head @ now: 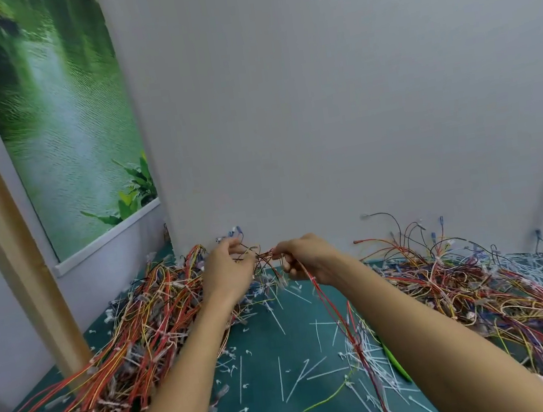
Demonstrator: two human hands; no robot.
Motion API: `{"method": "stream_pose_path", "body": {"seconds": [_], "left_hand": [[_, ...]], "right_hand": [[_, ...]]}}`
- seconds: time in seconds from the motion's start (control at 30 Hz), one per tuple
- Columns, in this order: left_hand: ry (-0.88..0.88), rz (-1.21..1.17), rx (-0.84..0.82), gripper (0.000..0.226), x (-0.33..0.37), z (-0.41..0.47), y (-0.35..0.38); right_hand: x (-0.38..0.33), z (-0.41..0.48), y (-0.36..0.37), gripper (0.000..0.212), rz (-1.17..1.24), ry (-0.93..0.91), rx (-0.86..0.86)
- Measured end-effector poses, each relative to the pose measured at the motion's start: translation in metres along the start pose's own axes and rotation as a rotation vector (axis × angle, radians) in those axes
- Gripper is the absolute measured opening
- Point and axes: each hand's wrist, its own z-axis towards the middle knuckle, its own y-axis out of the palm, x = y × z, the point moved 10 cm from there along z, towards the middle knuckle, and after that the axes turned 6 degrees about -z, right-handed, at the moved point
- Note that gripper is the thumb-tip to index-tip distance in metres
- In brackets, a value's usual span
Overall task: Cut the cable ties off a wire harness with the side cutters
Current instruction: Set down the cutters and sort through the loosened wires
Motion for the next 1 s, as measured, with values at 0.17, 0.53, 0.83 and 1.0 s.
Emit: {"method": "stream_pose_path", "body": {"seconds": [0.17,0.53,0.83,1.0], "left_hand": [[0.108,0.326,-0.181,0.037,-0.032,0.01,0.013],[0.276,0.319,0.043,0.046,-0.015,0.014,-0.008],[0.397,0.372,0.043,0.032,0.001,0.0,0.011],[0.193,0.16,0.17,0.029,-0.028,0.014,-0.021]], "right_hand": [[-0.001,0.002,-0.006,0.007,0.048,-0.038,-0.015],[-0.013,0.01,-0.029,0.02,-0.529,-0.235,0.224],[-0.013,0.008,0.029,0.018,-0.732,-0.299,-0.023],[0.013,0.019,-0.017,0.019,-0.547,-0.108,0.139]]}}
